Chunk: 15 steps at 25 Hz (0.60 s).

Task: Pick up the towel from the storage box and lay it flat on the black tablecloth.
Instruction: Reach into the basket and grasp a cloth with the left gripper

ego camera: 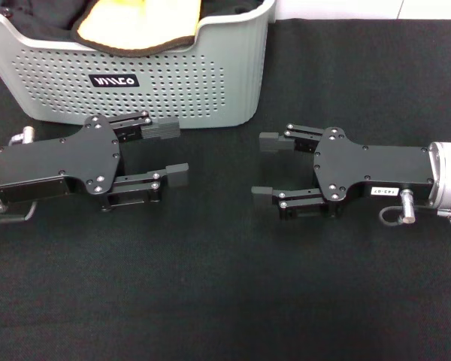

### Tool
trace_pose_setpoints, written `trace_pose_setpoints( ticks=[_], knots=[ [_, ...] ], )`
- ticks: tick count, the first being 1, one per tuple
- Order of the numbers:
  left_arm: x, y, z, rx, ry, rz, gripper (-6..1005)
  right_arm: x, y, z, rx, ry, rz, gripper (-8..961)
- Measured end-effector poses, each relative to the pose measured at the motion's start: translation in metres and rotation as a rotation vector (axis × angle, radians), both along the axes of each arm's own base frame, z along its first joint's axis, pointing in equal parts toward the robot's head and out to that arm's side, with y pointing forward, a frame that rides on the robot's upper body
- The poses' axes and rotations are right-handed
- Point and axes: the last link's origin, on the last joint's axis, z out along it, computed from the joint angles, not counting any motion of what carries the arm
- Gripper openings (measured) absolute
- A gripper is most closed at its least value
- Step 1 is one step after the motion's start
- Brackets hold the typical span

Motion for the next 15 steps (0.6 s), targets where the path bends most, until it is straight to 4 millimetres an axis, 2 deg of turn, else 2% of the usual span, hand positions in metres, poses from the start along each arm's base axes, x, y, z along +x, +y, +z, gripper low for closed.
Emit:
trace_pose_setpoints(
  ticks=[15],
  knots=[
    [0.001, -0.0002, -0.0029, 0.001, -0.003, 0.001, 694, 0.0004, 0.0011, -0.0015, 0.006, -0.006, -0.008, 858]
  ],
)
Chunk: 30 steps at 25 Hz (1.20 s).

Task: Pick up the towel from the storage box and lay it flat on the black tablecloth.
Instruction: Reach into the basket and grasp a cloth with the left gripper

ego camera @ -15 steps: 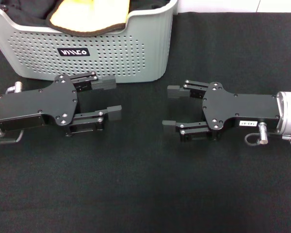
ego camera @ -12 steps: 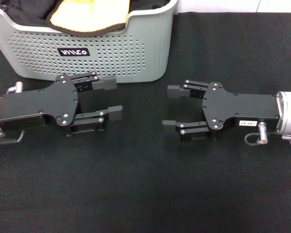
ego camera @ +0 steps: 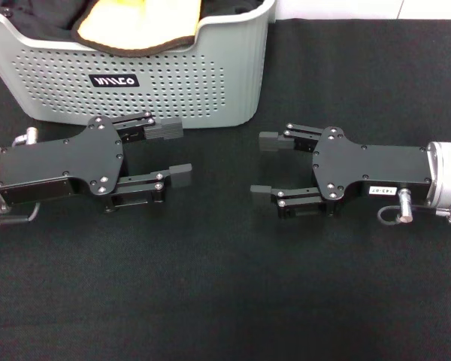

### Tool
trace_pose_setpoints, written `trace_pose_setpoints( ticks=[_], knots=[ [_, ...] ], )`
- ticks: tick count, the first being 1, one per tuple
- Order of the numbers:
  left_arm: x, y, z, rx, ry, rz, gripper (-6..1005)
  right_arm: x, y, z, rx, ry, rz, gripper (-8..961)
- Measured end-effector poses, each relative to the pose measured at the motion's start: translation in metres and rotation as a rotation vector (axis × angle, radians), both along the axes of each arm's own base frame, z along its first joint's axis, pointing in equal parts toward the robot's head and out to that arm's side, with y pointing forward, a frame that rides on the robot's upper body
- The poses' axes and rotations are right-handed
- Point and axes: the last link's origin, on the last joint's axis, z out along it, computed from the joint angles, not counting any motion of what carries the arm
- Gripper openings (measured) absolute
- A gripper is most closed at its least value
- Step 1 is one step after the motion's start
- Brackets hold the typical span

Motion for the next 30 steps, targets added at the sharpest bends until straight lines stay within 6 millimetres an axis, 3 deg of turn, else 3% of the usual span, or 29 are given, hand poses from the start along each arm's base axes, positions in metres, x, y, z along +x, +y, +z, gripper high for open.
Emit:
trace_pose_setpoints(
  ticks=[5, 11, 14, 19, 25, 30],
  knots=[
    [0.002, 0.005, 0.008, 0.028, -0.025, 0.021, 693, 0.0, 0.0, 0.0, 0.0, 0.0, -0.004, 857],
    [0.027, 0.034, 0.051, 0.161, -0.075, 0.051, 692, 0.007, 0.002, -0.002, 0.023, -0.021, -0.03, 857],
    [0.049, 0.06, 0.079, 0.315, 0.002, 0.101, 692, 0.012, 0.0, -0.003, 0.029, -0.026, -0.039, 857],
    [0.069, 0.102, 0.103, 0.526, 0.159, 0.255, 691, 0.024, -0.008, -0.006, 0.042, -0.033, -0.073, 857],
    [0.072, 0.146, 0.107, 0.638, 0.358, 0.383, 658, 0.036, -0.016, -0.008, 0.065, -0.031, -0.11, 857],
    [0.067, 0.159, 0.1, 0.651, 0.46, 0.422, 631, 0.04, -0.018, -0.009, 0.071, -0.033, -0.117, 857]
  ],
)
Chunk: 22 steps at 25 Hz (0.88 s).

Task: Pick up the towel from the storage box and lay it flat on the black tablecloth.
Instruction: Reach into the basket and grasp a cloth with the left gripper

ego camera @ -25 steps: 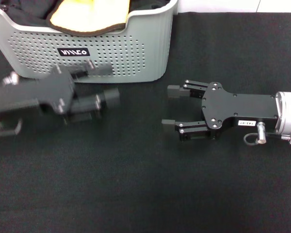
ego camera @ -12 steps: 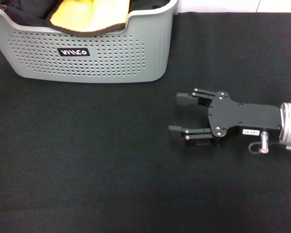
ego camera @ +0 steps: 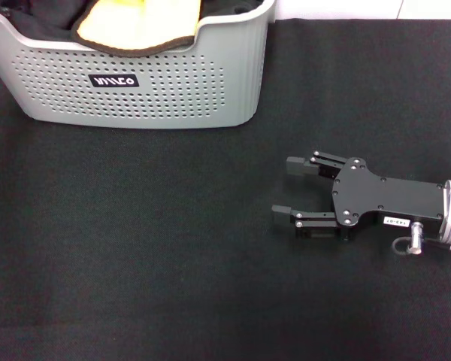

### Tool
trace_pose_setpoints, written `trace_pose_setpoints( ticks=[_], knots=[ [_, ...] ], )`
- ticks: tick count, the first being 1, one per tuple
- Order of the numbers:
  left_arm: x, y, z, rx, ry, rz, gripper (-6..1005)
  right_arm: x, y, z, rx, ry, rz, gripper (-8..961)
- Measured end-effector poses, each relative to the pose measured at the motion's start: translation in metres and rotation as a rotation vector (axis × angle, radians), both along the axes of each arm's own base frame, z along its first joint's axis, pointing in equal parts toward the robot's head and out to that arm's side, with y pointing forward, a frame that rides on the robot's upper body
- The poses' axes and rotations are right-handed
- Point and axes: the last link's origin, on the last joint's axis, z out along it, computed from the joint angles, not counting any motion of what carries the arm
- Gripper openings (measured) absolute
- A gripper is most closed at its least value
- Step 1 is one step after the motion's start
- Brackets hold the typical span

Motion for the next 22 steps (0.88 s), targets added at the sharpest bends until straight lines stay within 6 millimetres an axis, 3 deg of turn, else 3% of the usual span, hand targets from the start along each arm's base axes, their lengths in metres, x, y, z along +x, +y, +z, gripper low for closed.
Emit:
trace_pose_setpoints(
  ticks=[8, 22],
  knots=[
    [-0.013, 0.002, -0.003, 0.016, 0.046, 0.075, 633, 0.002, 0.001, -0.001, 0.008, -0.015, -0.003, 857],
    [-0.019, 0.008, -0.017, 0.031, 0.052, 0.107, 602, 0.003, 0.0, -0.004, 0.005, -0.019, -0.009, 856]
  ],
)
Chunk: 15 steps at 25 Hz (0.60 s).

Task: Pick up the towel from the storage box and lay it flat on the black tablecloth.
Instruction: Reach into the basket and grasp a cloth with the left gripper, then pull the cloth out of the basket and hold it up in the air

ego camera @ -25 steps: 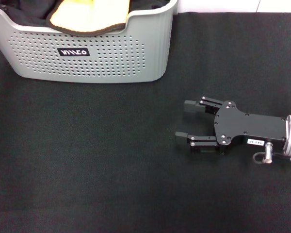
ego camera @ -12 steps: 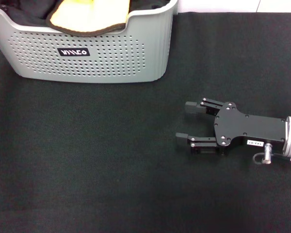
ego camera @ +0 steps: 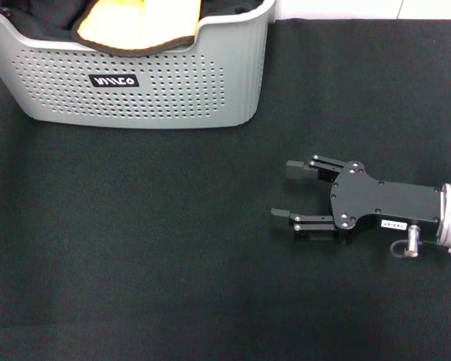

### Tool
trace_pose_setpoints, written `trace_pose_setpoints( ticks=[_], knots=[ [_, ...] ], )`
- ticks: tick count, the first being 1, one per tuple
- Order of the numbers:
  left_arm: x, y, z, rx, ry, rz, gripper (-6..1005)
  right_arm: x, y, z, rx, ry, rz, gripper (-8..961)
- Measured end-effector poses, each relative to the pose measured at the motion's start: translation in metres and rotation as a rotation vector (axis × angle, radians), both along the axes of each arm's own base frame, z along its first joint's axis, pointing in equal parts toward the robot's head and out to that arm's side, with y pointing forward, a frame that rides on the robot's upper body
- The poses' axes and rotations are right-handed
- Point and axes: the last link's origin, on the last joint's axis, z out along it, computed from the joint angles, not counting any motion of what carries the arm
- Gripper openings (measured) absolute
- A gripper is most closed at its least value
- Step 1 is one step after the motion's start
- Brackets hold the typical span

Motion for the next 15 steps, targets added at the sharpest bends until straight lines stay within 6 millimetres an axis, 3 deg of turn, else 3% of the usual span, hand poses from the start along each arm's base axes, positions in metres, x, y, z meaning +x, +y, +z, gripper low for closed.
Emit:
trace_pose_setpoints(
  ticks=[8, 13, 15],
  knots=[
    [0.0009, 0.0011, -0.0067, -0.011, 0.009, -0.005, 515, 0.0022, -0.0031, -0.0018, -0.002, 0.005, -0.013, 856],
    [0.0053, -0.0002, -0.0061, -0.012, -0.019, -0.023, 303, 0.0036, -0.0042, -0.0018, -0.001, 0.006, -0.018, 856],
    [0.0079, -0.0008, -0.0063, -0.016, -0.04, -0.032, 262, 0.0045, -0.0048, -0.0017, -0.001, 0.006, -0.021, 856]
  ],
)
